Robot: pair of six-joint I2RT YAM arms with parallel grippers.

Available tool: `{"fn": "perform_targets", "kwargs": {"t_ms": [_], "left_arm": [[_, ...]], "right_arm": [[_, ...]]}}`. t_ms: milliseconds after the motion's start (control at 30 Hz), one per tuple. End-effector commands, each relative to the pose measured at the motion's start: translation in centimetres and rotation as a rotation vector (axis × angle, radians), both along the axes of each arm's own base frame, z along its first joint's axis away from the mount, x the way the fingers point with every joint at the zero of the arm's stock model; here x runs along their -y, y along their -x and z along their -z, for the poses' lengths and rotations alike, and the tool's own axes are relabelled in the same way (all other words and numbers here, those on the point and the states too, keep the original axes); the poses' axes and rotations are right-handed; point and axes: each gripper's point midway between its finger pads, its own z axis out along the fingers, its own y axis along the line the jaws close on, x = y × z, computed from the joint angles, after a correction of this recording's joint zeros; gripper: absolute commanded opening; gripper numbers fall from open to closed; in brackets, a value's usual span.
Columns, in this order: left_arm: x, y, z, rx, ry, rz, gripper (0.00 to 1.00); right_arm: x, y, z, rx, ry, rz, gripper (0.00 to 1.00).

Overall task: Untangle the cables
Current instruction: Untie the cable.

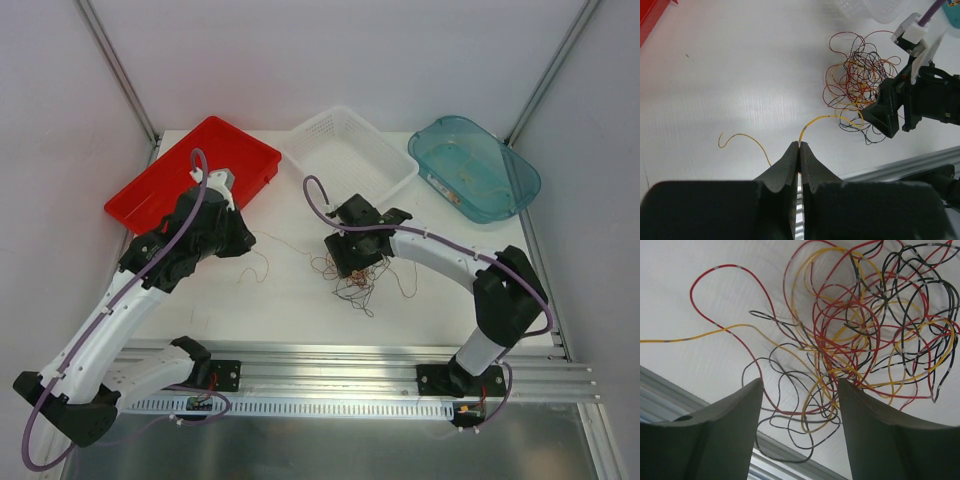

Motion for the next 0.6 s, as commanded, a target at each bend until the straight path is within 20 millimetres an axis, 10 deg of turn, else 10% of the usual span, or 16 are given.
{"fn": "perform_targets", "kwargs": {"t_ms": [0,300,567], "left_arm": [[-1.1,-0.3,-1.5,0.080,-0.009,-0.035,0.00],[-5.8,-0.8,-1.1,0.095,-0.197,-0.201,0.00],[-12.7,-1.2,0.9,0.026,-0.316,-0.476,0.00]], "right_arm": [[0.9,-1.3,0.1,0.052,0.069,0.016,0.62],[5.1,-3.0,-3.0,0.169,0.082,0.156,0.06],[13.9,-3.5,-12.3,0.322,-0.079,0.413,0.01]]}}
